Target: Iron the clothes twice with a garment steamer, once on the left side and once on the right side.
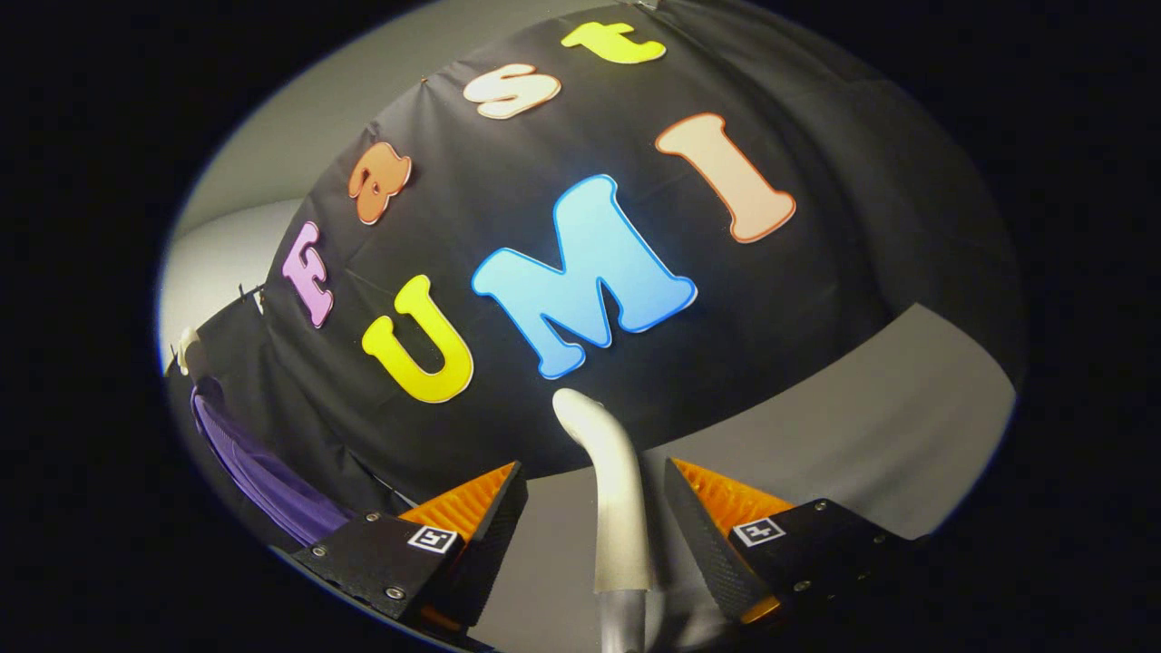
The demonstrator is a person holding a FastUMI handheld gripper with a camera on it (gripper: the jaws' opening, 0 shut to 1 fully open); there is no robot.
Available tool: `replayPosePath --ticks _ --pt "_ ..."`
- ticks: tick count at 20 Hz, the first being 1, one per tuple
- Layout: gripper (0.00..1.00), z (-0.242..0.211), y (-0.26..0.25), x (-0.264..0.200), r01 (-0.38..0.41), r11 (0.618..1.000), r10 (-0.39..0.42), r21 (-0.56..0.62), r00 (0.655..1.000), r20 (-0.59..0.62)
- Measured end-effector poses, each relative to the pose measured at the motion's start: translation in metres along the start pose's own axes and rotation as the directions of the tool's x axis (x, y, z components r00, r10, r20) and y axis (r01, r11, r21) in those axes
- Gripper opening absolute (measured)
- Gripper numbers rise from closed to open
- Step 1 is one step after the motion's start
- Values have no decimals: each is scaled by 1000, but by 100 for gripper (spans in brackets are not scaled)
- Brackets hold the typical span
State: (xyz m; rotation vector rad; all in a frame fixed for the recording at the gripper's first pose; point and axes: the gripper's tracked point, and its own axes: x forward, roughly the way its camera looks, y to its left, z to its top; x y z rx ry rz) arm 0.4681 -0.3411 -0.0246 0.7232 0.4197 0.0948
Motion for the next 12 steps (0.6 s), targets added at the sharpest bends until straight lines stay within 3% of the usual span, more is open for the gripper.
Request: replayPosePath --ticks 6,12 --pt "94 -25 -4 26 -34 989 59 146 984 -170" --pt "93 -53 6 36 -68 968 143 240 940 -310"
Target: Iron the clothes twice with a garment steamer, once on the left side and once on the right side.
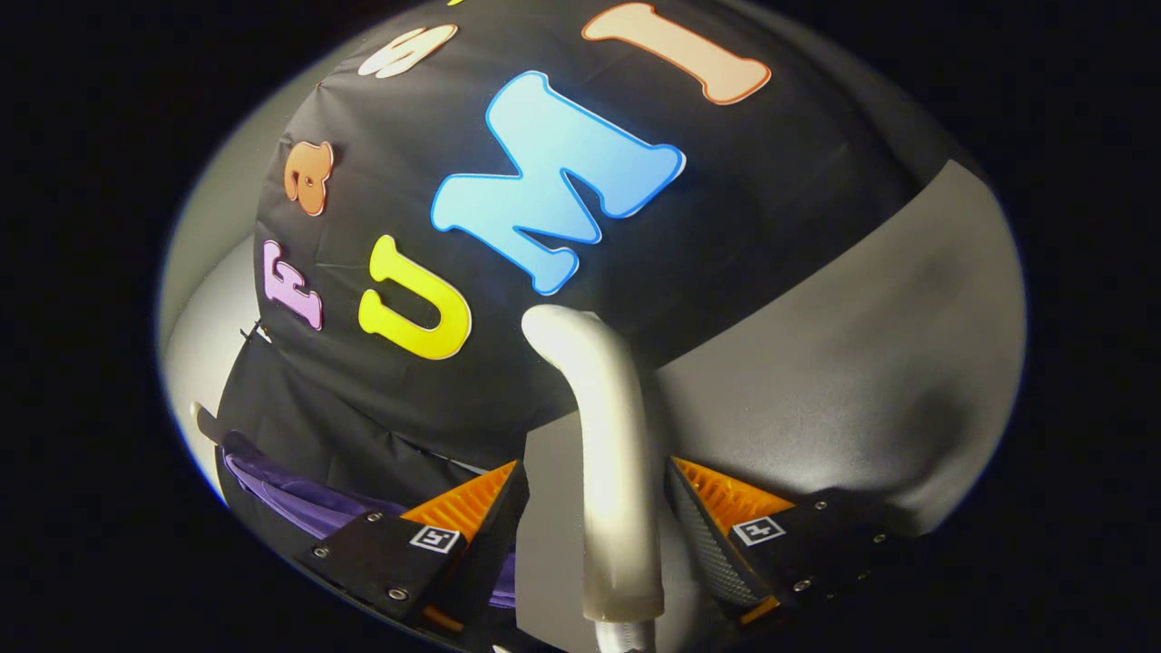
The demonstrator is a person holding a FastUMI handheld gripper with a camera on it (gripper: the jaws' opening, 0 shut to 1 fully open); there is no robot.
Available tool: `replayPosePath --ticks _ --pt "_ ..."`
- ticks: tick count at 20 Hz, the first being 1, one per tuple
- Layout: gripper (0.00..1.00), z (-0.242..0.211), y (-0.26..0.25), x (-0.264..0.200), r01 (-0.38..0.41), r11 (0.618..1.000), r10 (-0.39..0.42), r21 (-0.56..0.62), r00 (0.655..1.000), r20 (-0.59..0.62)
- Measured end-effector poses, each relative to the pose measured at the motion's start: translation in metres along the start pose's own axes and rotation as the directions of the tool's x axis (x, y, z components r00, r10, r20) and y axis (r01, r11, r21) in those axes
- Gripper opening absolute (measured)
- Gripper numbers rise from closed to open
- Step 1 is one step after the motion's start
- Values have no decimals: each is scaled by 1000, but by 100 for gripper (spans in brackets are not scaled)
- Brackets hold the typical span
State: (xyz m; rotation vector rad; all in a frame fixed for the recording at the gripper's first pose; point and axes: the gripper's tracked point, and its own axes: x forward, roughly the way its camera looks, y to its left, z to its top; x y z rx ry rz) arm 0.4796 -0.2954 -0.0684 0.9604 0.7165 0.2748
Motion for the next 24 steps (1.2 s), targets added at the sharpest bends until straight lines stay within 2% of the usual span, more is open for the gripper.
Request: replayPosePath --ticks 4,5,9,12,17,24 --pt "77 -5 0 6 -5 999 6 45 999 -36" --pt "67 -5 -3 6 -5 998 7 56 999 -45" --pt "44 -7 0 8 -26 986 36 162 998 -58" --pt "42 -8 0 5 -35 986 42 164 998 -37" --pt "33 -5 0 3 -45 985 49 166 999 -22" --pt "32 1 12 -10 -18 996 13 84 998 59"
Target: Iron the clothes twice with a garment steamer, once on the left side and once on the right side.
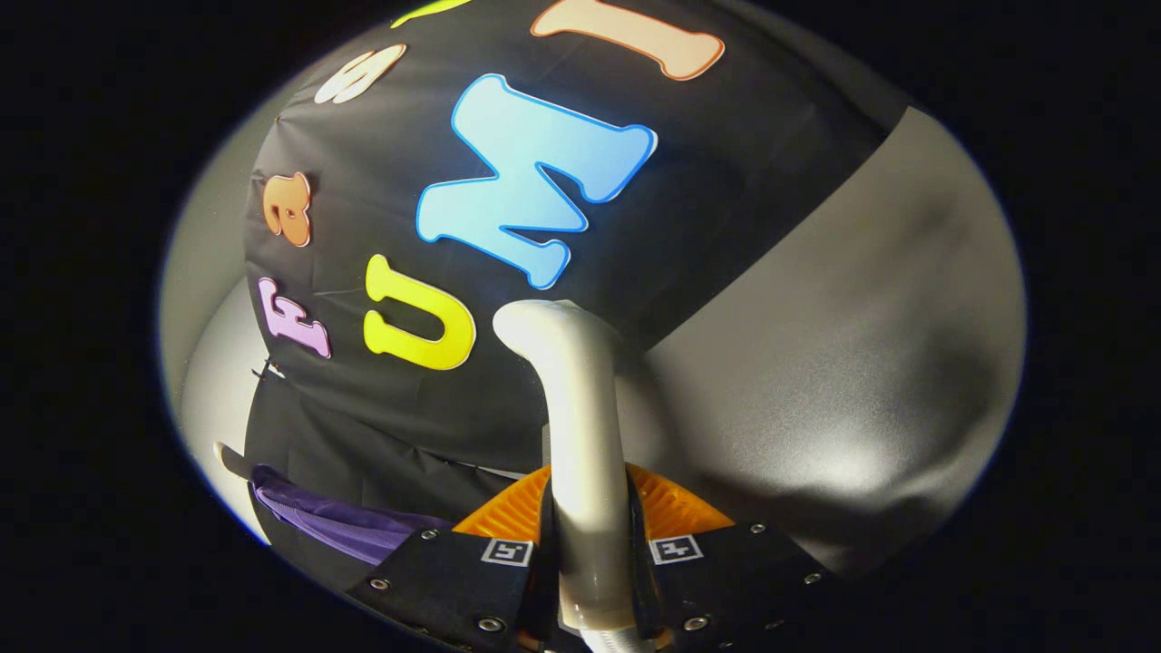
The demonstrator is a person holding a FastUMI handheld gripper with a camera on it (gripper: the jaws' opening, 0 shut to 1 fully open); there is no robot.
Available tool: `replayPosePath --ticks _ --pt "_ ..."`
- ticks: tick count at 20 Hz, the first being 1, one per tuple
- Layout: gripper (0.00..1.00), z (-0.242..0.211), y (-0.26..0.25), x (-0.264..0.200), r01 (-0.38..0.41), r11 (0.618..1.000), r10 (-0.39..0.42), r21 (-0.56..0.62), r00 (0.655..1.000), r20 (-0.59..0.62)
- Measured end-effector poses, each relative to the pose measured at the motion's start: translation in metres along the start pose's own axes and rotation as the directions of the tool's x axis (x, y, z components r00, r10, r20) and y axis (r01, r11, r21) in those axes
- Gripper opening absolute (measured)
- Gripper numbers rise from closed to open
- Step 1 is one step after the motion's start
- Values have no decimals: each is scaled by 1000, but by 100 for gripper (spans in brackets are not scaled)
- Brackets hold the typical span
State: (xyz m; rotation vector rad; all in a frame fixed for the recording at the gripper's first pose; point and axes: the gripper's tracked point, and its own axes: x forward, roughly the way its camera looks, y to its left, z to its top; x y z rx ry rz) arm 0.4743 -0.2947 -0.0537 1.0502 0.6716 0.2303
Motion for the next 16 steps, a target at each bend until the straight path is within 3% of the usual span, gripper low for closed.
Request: replayPosePath --ticks 7,11,16 --pt "32 -19 32 -42 53 994 -42 -92 992 121" --pt "32 -55 70 -80 44 991 -19 -128 982 190" --pt "32 -113 110 -133 107 967 -31 -230 950 312"
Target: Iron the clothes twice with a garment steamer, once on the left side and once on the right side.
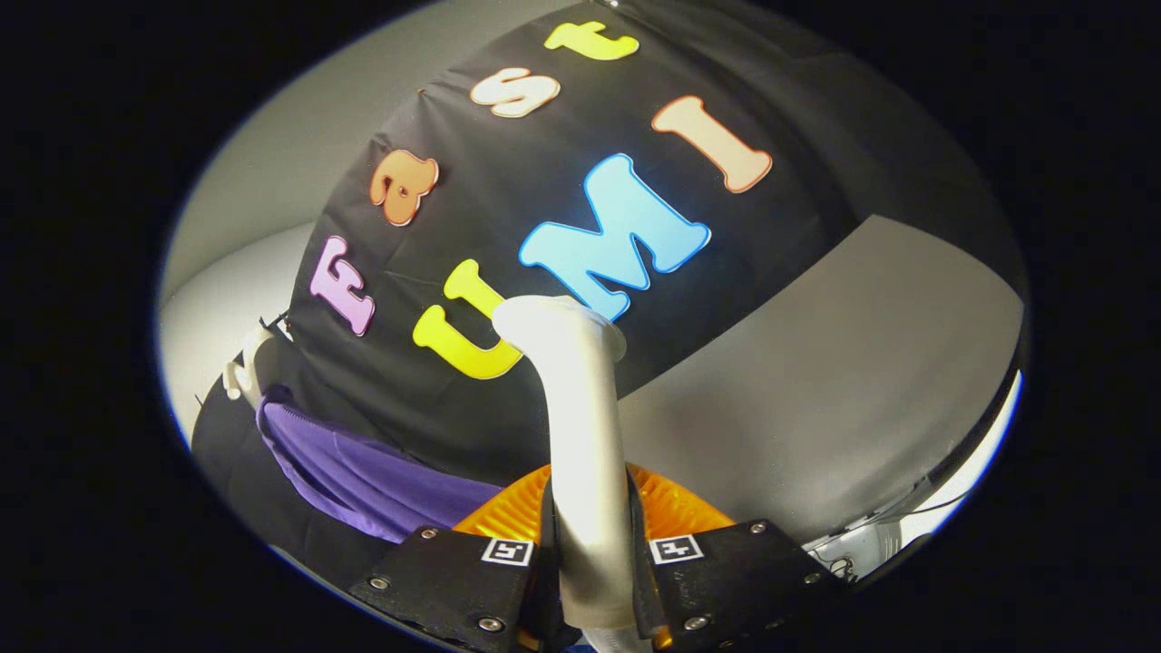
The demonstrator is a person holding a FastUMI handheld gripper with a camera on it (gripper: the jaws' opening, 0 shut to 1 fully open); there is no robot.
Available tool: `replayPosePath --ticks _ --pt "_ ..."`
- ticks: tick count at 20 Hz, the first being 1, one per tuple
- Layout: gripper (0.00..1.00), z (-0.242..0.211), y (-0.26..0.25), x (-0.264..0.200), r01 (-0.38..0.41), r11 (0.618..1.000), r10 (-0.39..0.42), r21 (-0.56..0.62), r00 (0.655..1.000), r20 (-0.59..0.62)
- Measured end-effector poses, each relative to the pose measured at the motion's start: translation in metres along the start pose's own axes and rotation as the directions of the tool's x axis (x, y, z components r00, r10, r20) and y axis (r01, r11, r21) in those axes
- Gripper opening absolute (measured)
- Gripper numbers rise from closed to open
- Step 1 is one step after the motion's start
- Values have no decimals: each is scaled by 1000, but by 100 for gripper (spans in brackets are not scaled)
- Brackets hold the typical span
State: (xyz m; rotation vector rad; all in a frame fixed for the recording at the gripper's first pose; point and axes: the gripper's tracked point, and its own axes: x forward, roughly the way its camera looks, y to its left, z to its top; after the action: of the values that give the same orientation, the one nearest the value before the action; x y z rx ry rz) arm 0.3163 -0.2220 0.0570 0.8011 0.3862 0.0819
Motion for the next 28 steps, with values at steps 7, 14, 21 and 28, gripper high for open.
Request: replayPosePath --ticks 7,14,21,28 --pt "32 -55 64 -76 0 998 3 -59 998 60" --pt "32 -57 106 -102 -64 985 78 -161 993 83" --pt "32 -68 127 -111 -148 954 169 -259 984 60" --pt "32 -87 158 -127 -62 902 156 -427 970 189"
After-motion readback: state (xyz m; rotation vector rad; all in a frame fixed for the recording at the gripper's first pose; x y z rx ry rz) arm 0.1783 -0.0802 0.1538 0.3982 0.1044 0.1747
